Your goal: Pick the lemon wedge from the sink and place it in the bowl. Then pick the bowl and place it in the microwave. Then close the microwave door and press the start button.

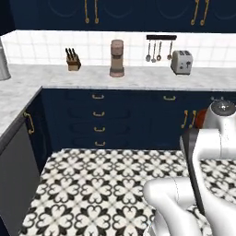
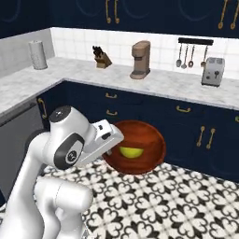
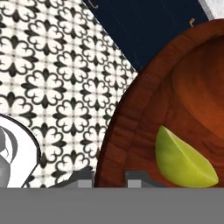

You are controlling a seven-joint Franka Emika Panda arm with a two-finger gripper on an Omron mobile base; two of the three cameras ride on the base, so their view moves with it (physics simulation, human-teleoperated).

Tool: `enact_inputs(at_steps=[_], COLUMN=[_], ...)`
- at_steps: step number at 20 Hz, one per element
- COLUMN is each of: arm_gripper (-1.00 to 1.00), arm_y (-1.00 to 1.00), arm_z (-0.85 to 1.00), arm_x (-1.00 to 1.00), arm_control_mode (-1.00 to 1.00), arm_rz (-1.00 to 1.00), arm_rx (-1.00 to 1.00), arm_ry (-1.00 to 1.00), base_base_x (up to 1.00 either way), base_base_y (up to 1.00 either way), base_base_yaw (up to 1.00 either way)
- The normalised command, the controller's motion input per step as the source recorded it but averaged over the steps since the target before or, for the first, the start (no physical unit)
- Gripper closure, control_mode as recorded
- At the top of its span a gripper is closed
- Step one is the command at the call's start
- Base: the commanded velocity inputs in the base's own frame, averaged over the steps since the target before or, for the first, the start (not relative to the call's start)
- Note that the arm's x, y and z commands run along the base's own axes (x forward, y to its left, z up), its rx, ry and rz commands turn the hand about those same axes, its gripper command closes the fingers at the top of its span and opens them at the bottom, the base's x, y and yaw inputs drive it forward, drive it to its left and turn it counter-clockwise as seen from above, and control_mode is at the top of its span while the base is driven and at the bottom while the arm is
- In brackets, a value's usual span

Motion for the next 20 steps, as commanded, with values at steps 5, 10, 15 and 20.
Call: enact_inputs(at_steps=[5,10,15,20], arm_gripper=[1.0,1.0,1.0,1.0], arm_y=[0.0,0.0,0.0,0.0], arm_z=[0.0,0.0,0.0,0.0], arm_x=[0.0,0.0,0.0,0.0], arm_control_mode=[1.0,1.0,1.0,1.0], arm_rz=[0.0,0.0,0.0,0.0], arm_rx=[0.0,0.0,0.0,0.0], arm_ry=[0.0,0.0,0.0,0.0], base_base_x=[0.09,0.11,0.2,0.29], base_base_y=[-0.67,-0.56,-0.49,-0.44], base_base_yaw=[-0.46,-0.51,-0.52,-0.53])
